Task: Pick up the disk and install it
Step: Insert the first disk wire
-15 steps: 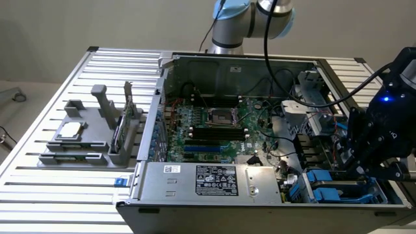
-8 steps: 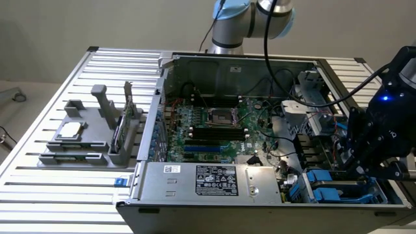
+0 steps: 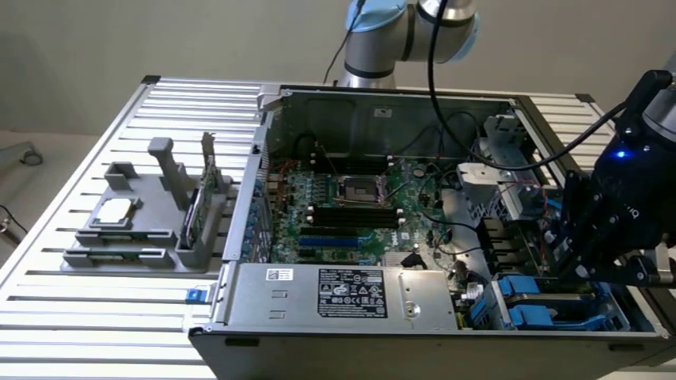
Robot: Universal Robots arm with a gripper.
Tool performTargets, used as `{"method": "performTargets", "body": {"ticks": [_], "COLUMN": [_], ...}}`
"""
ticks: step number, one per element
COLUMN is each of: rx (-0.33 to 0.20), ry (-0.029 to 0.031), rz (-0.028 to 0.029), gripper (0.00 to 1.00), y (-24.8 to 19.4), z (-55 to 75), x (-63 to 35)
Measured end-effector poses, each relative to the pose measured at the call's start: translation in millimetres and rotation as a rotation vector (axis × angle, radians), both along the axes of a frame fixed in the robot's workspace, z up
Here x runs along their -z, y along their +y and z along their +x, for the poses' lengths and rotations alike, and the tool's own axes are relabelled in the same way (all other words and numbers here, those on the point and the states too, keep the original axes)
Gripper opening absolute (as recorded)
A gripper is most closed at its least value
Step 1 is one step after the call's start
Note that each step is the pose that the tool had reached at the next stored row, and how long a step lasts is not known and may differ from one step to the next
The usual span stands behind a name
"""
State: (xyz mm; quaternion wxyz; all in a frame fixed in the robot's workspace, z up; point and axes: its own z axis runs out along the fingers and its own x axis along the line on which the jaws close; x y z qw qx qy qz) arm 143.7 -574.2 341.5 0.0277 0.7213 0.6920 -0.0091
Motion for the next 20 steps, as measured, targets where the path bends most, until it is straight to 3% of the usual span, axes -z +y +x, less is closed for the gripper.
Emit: {"method": "performTargets", "body": {"ticks": [20], "rx": [0.010], "ry": [0.0009], "rz": [-0.0177], "gripper": [0.16], "y": [0.4], "z": [1.2], "x": [1.6]}}
